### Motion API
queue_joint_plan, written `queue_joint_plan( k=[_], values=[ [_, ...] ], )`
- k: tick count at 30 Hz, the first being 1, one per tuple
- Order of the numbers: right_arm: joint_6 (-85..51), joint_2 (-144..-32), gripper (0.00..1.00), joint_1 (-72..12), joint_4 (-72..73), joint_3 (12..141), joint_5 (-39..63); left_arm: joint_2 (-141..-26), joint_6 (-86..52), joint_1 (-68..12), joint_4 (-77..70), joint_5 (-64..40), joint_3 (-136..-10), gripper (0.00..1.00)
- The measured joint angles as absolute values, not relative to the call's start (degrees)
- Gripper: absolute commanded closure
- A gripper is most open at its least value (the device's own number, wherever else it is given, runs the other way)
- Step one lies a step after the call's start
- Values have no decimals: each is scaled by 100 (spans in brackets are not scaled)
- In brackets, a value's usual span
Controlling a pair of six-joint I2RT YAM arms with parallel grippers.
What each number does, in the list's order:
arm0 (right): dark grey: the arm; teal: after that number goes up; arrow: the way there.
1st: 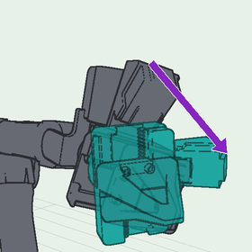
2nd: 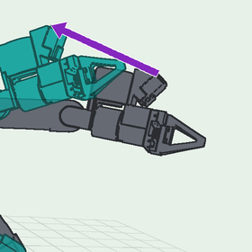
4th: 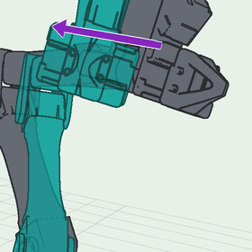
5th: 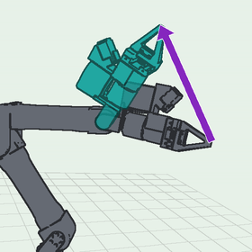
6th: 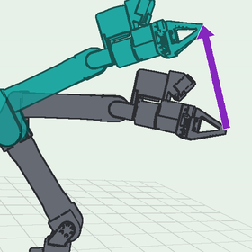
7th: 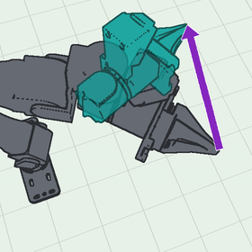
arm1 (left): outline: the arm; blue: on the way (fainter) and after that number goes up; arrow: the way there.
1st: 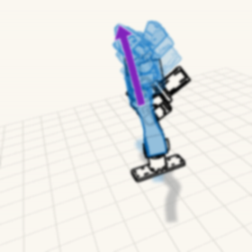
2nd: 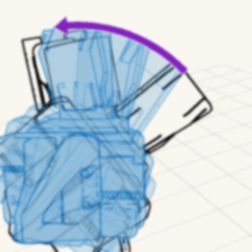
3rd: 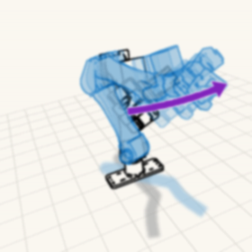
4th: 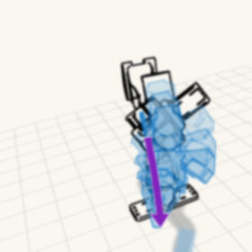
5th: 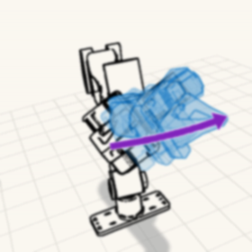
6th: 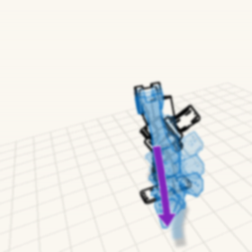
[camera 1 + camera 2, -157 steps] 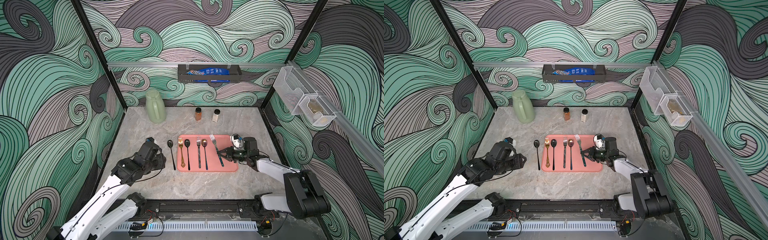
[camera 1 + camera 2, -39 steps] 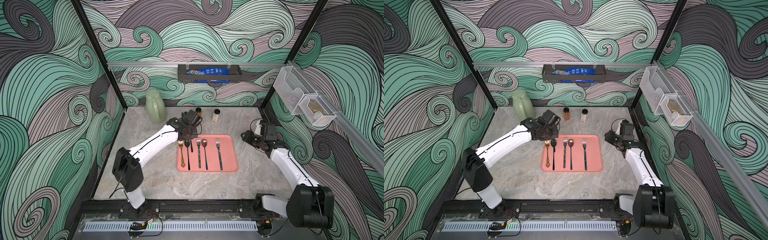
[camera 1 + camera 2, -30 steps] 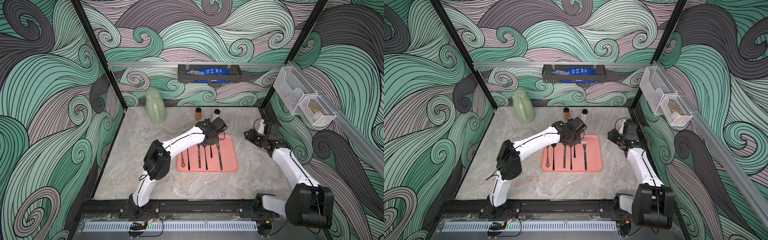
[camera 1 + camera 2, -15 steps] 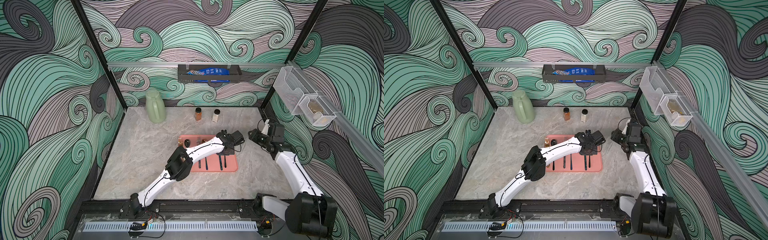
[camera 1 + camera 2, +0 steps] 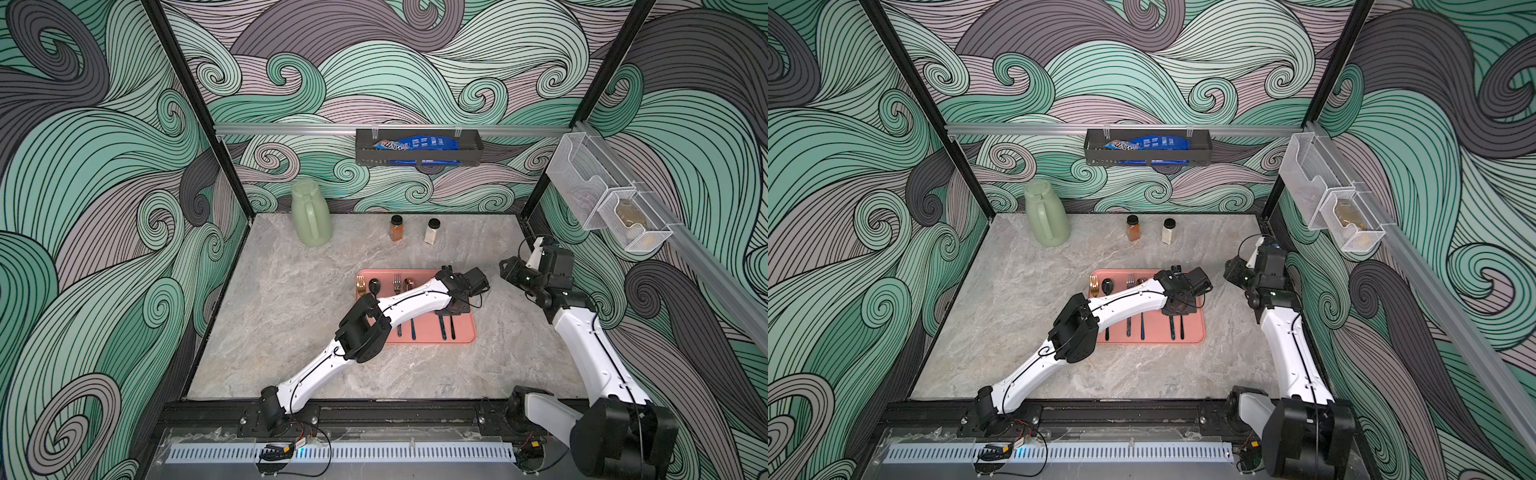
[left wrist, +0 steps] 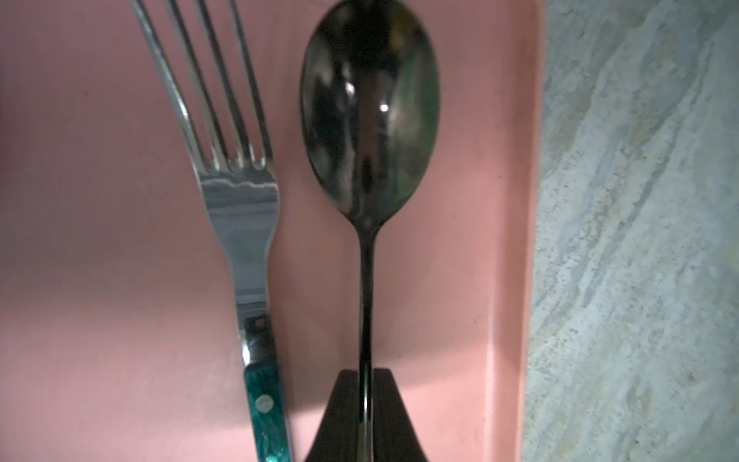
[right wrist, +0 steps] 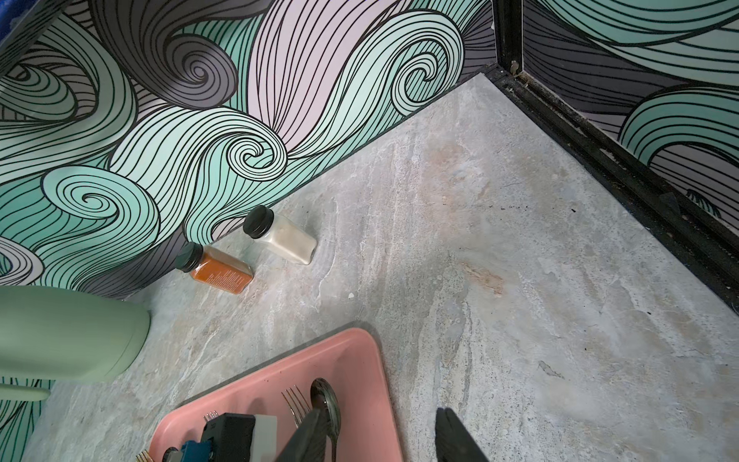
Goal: Set the spoon and fork side by side
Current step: Place the spoon on the tray.
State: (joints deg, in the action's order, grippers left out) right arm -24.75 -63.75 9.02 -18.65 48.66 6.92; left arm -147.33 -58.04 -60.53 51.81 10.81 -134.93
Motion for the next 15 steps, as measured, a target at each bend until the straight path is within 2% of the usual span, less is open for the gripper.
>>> queue_joint_plan(
  k=[2, 8, 11, 15],
  values=[
    [-2471, -6375, 51, 902, -1870, 4866, 692, -14733, -5802, -6053, 5170, 1072, -13550, 71],
    [-2449, -6375, 50, 902, -1870, 4866, 694, -14630, -5511, -6053, 5229, 1247, -13675, 61],
    [-2392, -6375, 47, 904, -1863, 4866, 711, -14361, -5054, -6051, 5369, 1579, -13625, 53],
    [-2235, -6372, 44, 902, -1780, 4831, 819, -13231, -4270, -6051, 5363, 2491, -12814, 32]
  ],
)
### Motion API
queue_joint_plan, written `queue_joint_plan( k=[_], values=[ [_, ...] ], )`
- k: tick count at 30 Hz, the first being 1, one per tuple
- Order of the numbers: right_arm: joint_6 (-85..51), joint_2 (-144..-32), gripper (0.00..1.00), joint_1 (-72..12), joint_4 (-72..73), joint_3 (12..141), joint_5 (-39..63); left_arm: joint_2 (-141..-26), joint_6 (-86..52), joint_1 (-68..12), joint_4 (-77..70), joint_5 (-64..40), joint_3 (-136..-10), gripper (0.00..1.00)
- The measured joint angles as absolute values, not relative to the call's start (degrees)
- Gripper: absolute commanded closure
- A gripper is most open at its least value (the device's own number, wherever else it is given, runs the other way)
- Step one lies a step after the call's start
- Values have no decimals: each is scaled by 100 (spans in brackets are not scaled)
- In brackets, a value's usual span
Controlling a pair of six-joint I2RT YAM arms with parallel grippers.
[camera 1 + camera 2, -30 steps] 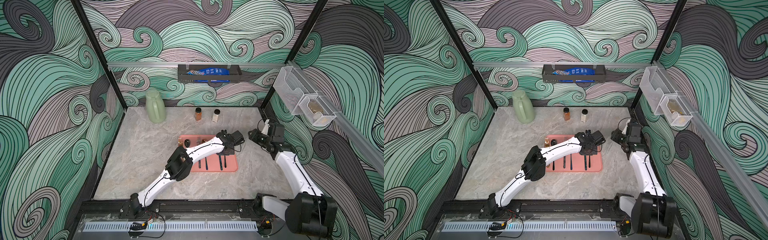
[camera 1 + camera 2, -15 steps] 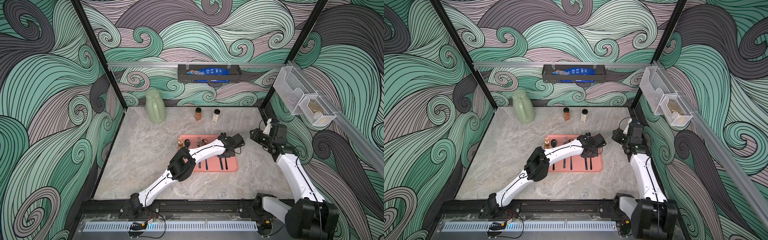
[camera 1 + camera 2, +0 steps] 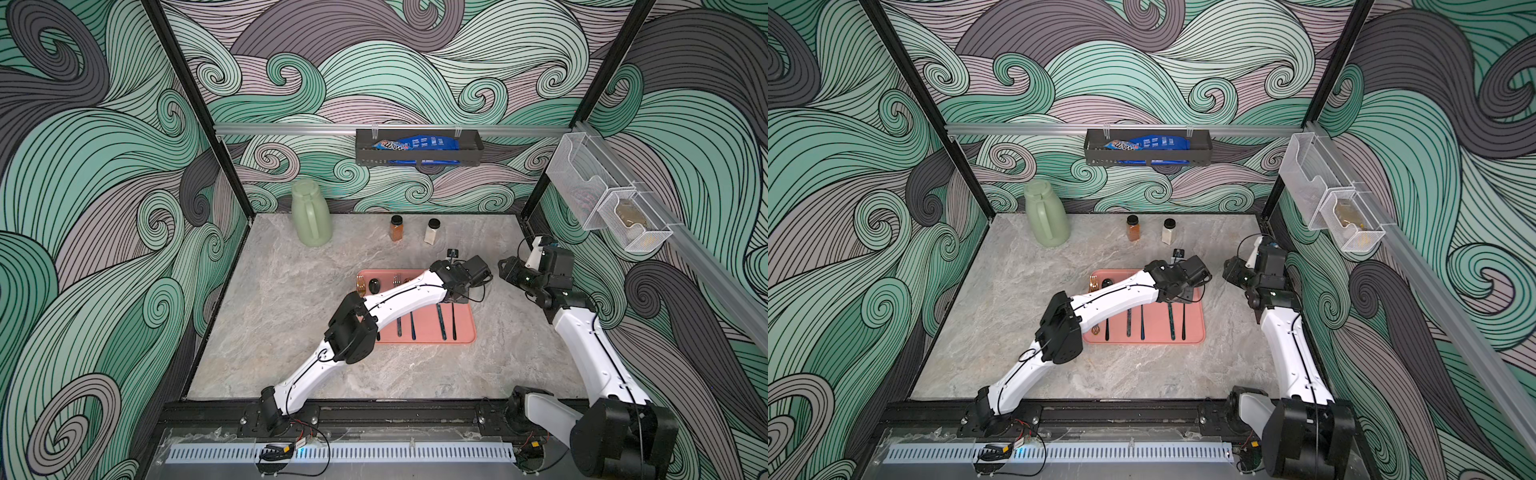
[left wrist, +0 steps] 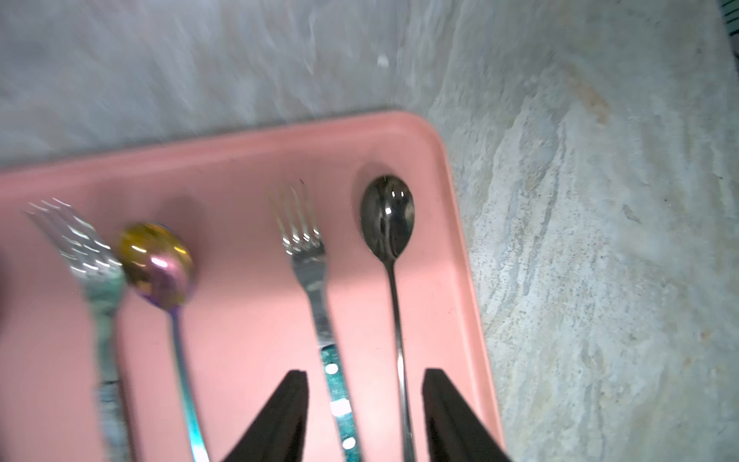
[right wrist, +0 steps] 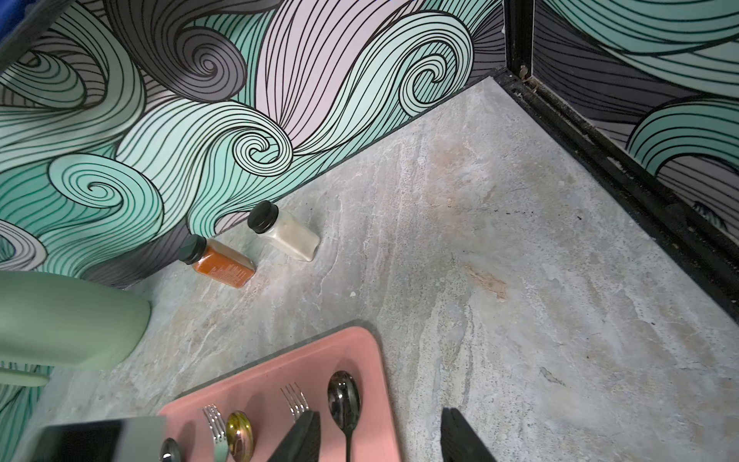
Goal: Set the spoon and fork side by side
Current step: Place the spoon on the tray, then reset both arms
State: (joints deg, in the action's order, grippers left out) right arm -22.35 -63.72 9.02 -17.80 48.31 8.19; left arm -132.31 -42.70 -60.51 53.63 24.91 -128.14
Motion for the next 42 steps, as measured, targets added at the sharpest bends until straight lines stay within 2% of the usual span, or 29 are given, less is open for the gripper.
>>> queue_joint_plan(
  k=[3, 6, 9, 10, 14, 16, 22, 32, 42],
  values=[
    [-2130, -6366, 41, 902, -1610, 4716, 873, -11813, -3509, -6023, 4901, 3380, -11478, 17],
    [-1992, -6326, 38, 902, -1380, 4530, 875, -10289, -2698, -5900, 3988, 4051, -9874, 10],
    [-1811, -6163, 35, 891, -947, 4163, 847, -8952, -2093, -5430, 2943, 4375, -8200, 6],
    [-1743, -6073, 32, 875, -749, 3979, 827, -8650, -1949, -5205, 2672, 4401, -7736, 5],
    [-1391, -5690, 11, 661, 285, 3120, 628, -7856, -1549, -4095, 1688, 4440, -5959, 4],
    [-1149, -5551, 2, 432, 904, 2676, 462, -7690, -1352, -3662, 1267, 4442, -5240, 4],
    [-410, -5776, 1, -123, 2668, 1833, -5, -7640, -735, -2759, -86, 4464, -3791, 3],
    [-165, -7070, 1, -128, 4969, 1267, -128, -7524, -272, -1470, -1741, 4071, -3048, 2],
    [-193, -8068, 1, -115, 6567, 1181, -54, -8527, 252, -1000, -4195, 3000, -2185, 2]
  ],
)
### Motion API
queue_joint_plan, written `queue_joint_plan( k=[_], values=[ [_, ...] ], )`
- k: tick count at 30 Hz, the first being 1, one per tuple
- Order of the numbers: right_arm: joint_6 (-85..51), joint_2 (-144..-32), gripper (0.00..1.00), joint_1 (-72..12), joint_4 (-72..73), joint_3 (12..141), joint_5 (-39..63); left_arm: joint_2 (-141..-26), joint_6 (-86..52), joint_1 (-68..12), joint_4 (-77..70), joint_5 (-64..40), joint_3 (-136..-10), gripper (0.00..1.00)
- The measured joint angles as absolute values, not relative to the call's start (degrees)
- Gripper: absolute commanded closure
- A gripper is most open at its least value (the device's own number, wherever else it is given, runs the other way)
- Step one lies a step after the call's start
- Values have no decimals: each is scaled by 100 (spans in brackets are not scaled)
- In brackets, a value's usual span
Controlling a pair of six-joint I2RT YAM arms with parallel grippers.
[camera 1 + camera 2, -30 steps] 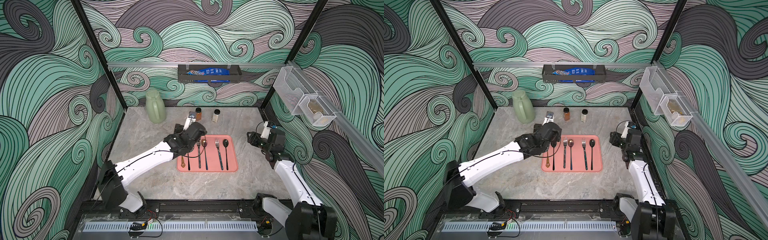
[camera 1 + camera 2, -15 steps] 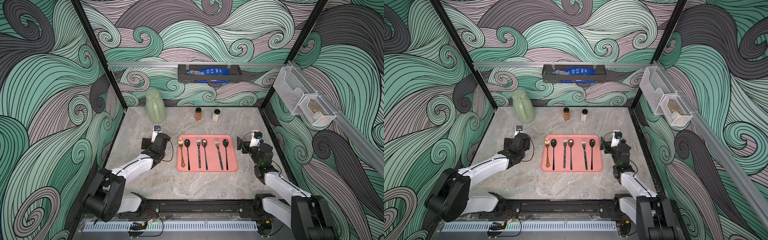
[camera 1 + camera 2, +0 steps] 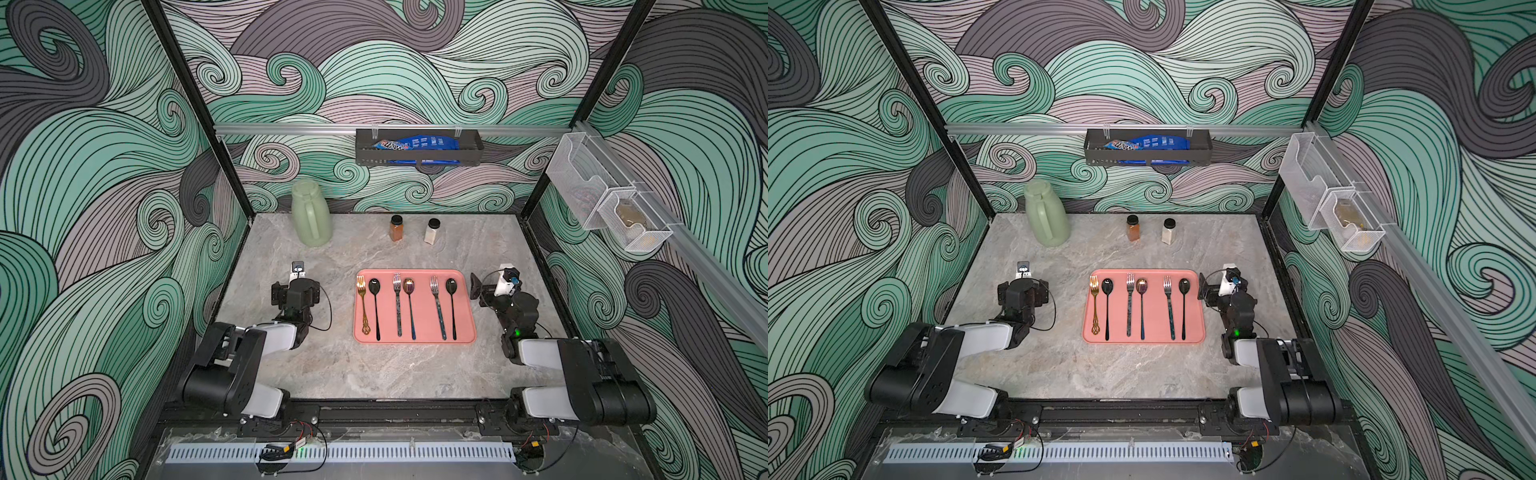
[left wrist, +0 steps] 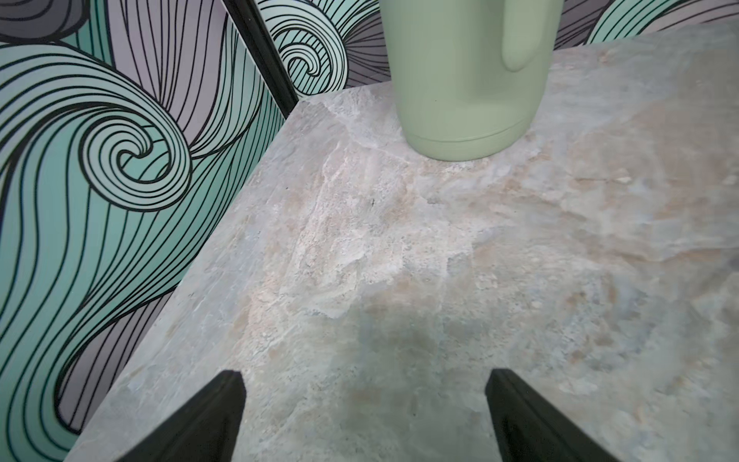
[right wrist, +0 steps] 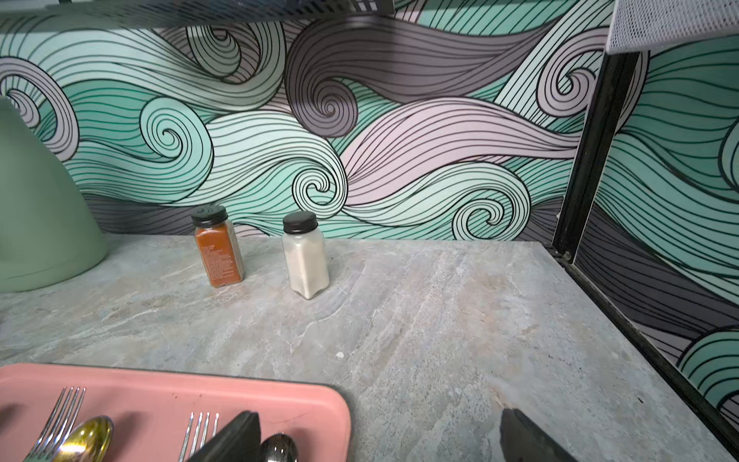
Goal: Set the spoon and fork side by side
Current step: Reset both arms
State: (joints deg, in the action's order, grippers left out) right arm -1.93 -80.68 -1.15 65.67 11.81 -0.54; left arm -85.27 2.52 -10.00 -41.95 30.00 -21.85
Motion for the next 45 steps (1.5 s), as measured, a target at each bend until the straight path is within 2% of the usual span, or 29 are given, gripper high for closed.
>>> queue_joint_plan(
  k=[4, 6, 16, 35, 42, 45],
  values=[
    [-193, -8814, 1, -117, 7494, 1135, 91, -8753, 283, -777, -4523, 2611, -2185, 2],
    [-150, -8991, 1, -128, 7456, 1151, 174, -8768, 237, -683, -4491, 2434, -2252, 2],
    [-8, -8971, 1, -211, 7653, 1238, 213, -8995, 180, -467, -4928, 1857, -2257, 1],
    [51, -8991, 1, -261, 7839, 1234, 220, -9028, 183, -456, -5196, 1730, -2246, 1],
    [54, -9059, 1, -235, 8860, 316, 316, -9028, 185, -456, -5708, 1728, -1828, 1],
    [49, -9100, 1, -217, 8965, 368, 322, -9030, 187, -456, -5811, 1723, -1798, 1]
  ],
)
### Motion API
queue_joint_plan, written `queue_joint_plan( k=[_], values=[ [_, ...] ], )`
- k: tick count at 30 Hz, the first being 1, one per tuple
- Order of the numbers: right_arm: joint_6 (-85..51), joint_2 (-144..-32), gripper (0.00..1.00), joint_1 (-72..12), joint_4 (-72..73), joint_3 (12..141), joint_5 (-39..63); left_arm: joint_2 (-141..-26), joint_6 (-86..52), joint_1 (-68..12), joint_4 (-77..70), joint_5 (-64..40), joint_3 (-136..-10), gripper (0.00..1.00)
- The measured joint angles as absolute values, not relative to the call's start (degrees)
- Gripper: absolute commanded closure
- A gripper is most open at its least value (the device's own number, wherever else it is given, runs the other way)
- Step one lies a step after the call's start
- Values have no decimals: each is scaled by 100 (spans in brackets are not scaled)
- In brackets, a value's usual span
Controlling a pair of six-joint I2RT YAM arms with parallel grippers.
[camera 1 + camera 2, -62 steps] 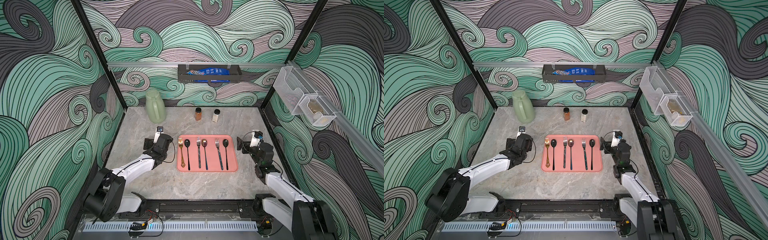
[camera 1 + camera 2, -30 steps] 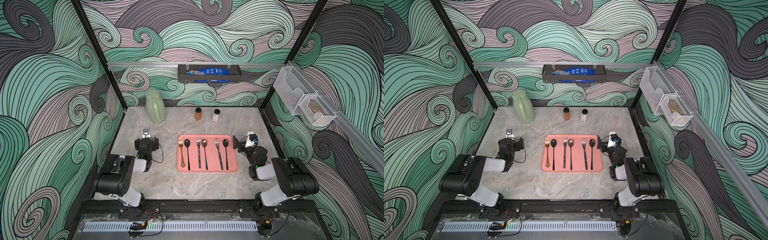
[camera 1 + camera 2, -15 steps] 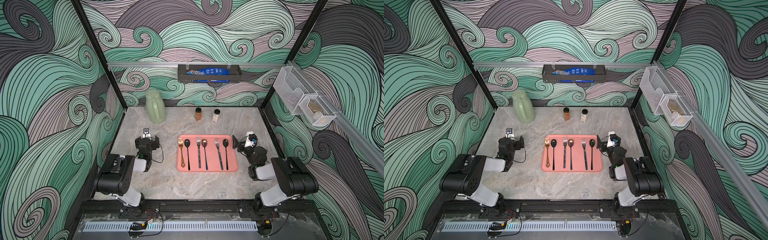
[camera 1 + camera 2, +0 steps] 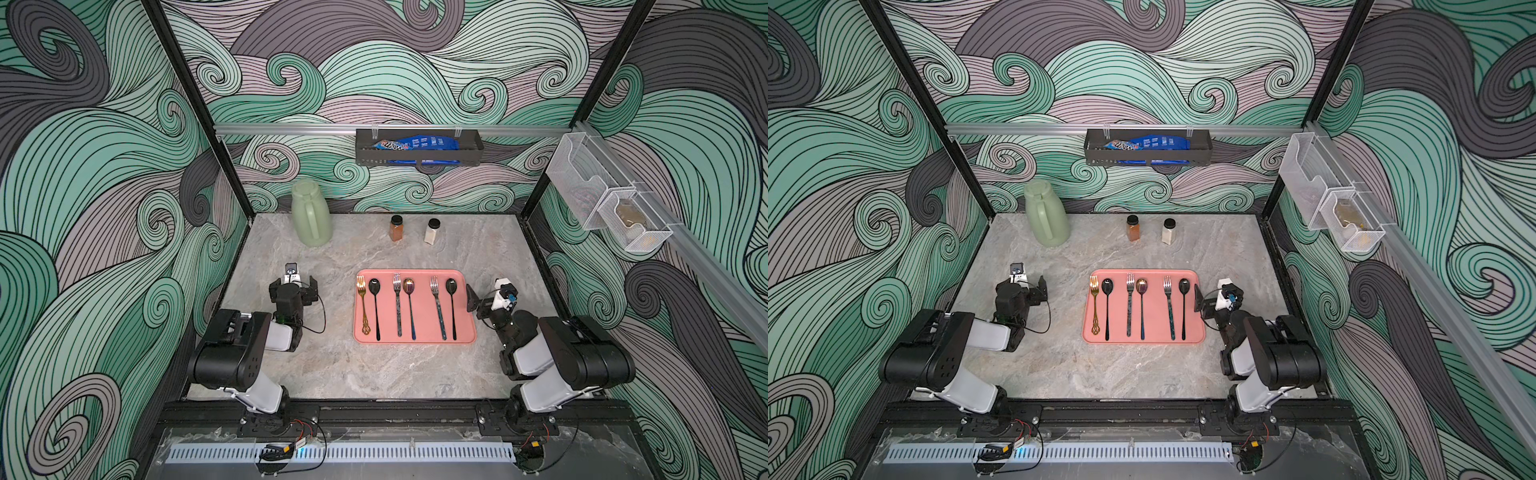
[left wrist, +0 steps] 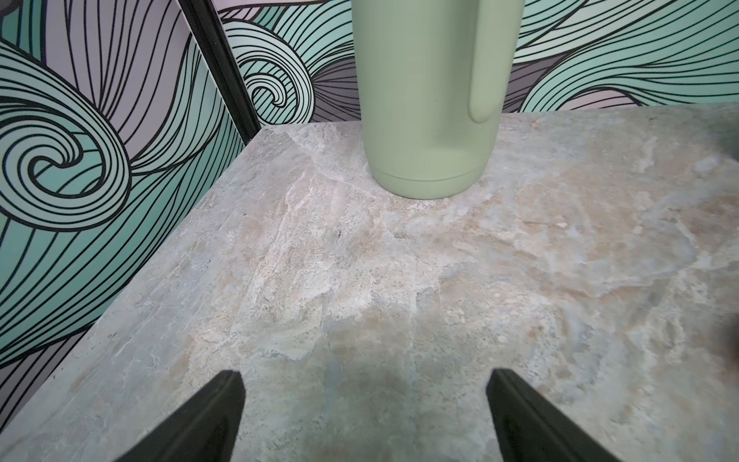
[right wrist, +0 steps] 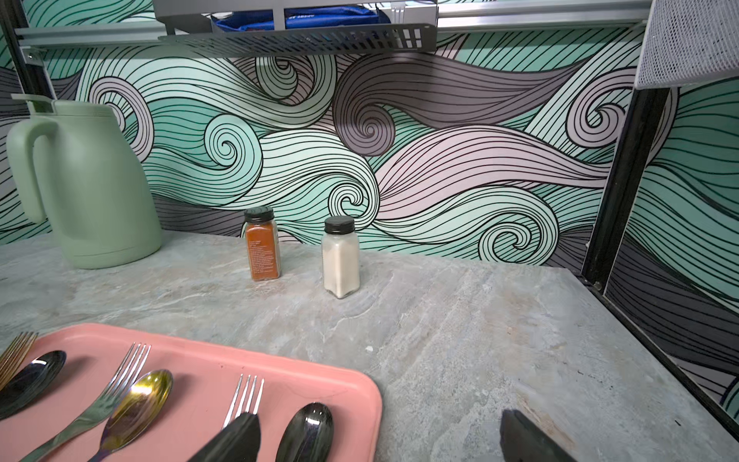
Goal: Set the spoon and fork side by side
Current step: Reset both arms
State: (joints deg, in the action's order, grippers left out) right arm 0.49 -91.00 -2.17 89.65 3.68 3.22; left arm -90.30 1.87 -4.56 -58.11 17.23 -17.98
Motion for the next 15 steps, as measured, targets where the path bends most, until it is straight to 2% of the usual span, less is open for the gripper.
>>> queue_joint_plan(
  k=[8, 15],
  values=[
    [49, -9100, 1, -217, 8912, 722, 355, -9030, 187, -456, -5850, 1726, -1802, 1],
    [27, -9100, 1, -237, 8287, 1144, 193, -9030, 189, -456, -5535, 1717, -2095, 1]
  ],
)
